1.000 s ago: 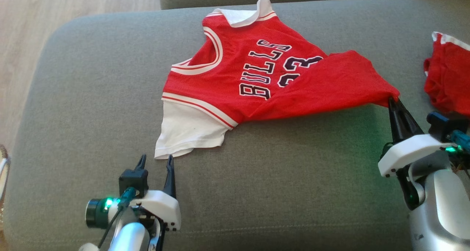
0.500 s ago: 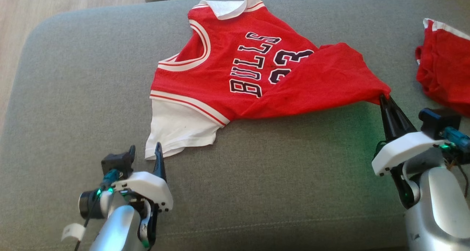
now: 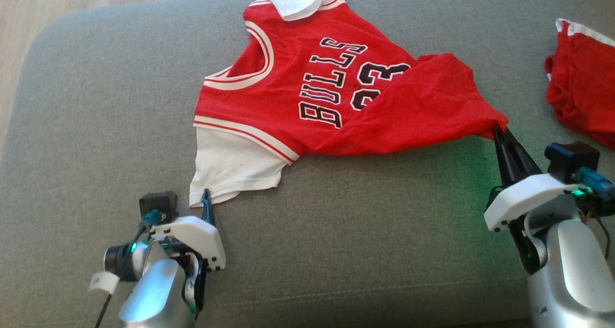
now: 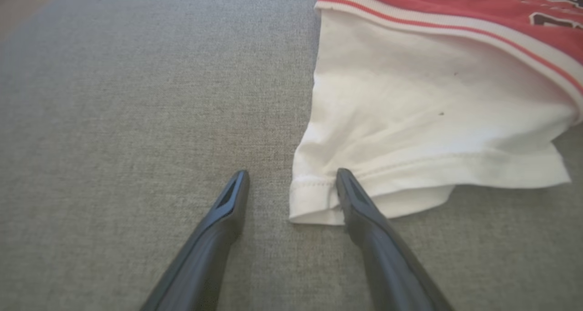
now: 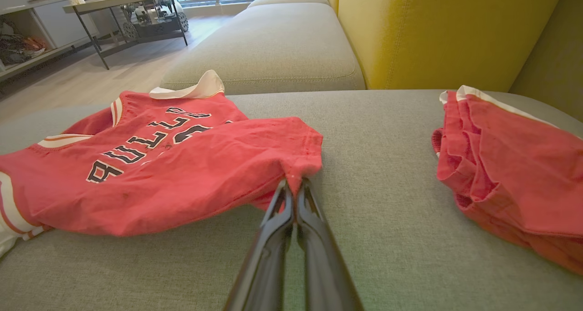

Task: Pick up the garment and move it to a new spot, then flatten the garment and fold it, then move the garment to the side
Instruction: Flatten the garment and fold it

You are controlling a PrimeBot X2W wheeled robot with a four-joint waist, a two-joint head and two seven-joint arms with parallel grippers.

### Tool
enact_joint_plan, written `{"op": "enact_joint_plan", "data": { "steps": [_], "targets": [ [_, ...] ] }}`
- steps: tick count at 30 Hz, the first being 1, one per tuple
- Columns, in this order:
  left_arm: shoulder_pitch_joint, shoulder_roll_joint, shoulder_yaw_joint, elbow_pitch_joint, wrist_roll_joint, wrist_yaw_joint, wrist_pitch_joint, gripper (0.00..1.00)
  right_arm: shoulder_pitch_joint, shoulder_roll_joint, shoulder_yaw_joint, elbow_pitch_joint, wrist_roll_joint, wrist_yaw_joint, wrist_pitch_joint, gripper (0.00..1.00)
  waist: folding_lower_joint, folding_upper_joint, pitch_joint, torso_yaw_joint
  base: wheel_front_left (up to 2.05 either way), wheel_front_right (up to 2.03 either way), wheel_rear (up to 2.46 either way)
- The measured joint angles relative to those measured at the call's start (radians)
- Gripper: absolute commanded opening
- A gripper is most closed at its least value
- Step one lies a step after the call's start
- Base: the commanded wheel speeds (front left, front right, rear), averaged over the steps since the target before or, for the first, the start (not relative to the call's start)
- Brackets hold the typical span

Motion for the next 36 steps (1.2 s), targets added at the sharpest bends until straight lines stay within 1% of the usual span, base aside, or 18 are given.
{"op": "enact_joint_plan", "data": {
  "steps": [2,3,4,5,7,8,13,16,20,21,22,24,27,31,35,36],
  "targets": [
    [-0.008,0.0,-0.008,0.012,-0.011,-0.004,0.003,1.0,0.0,0.0,0.0,0.001,0.0,0.0,0.0,0.0,0.0,0.0,0.001,0.0,0.0,0.0,0.0],
    [-0.014,0.0,-0.014,0.018,-0.016,-0.009,0.007,0.83,0.0,0.0,0.0,0.001,0.003,0.0,0.0,0.0,0.0,0.0,0.001,0.001,0.0,0.0,0.0],
    [-0.019,0.001,-0.022,0.022,-0.02,-0.018,0.012,0.39,0.0,0.0,0.0,0.002,0.006,0.0,0.0,0.0,0.0,0.0,0.001,0.001,0.0,0.0,0.0],
    [-0.022,0.004,-0.03,0.024,-0.021,-0.033,0.012,0.0,0.0,0.0,0.001,0.003,0.007,0.0,0.0,0.0,0.0,0.0,0.0,0.001,0.0,0.0,0.0],
    [-0.024,0.003,-0.047,0.025,-0.028,-0.069,0.012,0.0,0.0,0.0,0.001,0.006,0.007,0.0,0.0,0.0,0.0001,0.0,-0.002,0.002,0.0,0.0,0.0],
    [-0.024,0.002,-0.055,0.024,-0.033,-0.076,0.011,0.0,0.0,0.0,0.0,0.007,0.007,0.0,0.0,0.0,0.0001,0.0,-0.004,0.003,0.0,0.0,0.0],
    [-0.018,0.002,-0.055,0.012,-0.057,-0.078,-0.003,0.0,0.0,0.0,-0.011,0.016,0.007,0.0,0.0,0.0,0.0,0.0,-0.022,0.01,0.0,0.0,0.0],
    [-0.008,-0.002,-0.024,-0.047,-0.088,-0.079,-0.016,0.0,0.0,0.001,-0.014,0.018,-0.004,0.0,0.002,0.0,0.0001,0.0,-0.038,0.016,0.0,0.0,0.0],
    [-0.009,0.005,0.053,-0.196,-0.128,-0.079,-0.023,0.0,-0.001,-0.001,-0.016,0.018,-0.011,0.0,0.012,0.0,0.0,0.0,-0.062,0.025,0.0,0.0,0.0],
    [-0.009,0.008,0.075,-0.245,-0.128,-0.079,-0.024,0.0,-0.001,-0.003,-0.017,0.018,-0.011,0.0,0.016,0.0,0.0,0.0,-0.068,0.027,0.0,0.0,0.0],
    [-0.008,0.019,0.107,-0.335,-0.128,-0.078,-0.024,0.0,-0.003,-0.009,-0.017,0.017,-0.011,0.0,0.023,0.0,0.0,0.0,-0.078,0.031,0.0,0.0,0.0],
    [-0.003,0.024,0.139,-0.411,-0.128,-0.078,-0.025,0.0,-0.009,-0.016,-0.017,0.016,-0.015,0.0,0.025,0.0,0.0,0.0,-0.087,0.033,0.0,0.0,0.0],
    [0.021,0.027,0.165,-0.512,-0.128,-0.079,-0.025,0.0,-0.013,-0.026,-0.003,0.002,-0.018,0.0,0.035,0.0,0.0,0.0,-0.095,0.035,0.0,0.0,0.0],
    [0.033,0.044,0.18,-0.616,-0.128,-0.083,-0.025,0.0,-0.035,-0.055,0.029,-0.017,-0.018,0.0,0.043,0.0,0.0,0.0,-0.106,0.033,0.0,0.0,0.0],
    [0.016,0.061,0.209,-0.745,-0.156,-0.084,-0.002,0.0,-0.103,-0.099,0.057,-0.083,-0.017,0.0,0.047,0.0,0.0,0.0,-0.124,0.028,0.0,0.0,0.0],
    [0.01,0.061,0.216,-0.779,-0.164,-0.078,0.009,0.0,-0.119,-0.112,0.063,-0.104,-0.015,0.0,0.054,0.0,0.0,0.0,-0.129,0.027,0.0,0.0,0.0]
  ]
}}
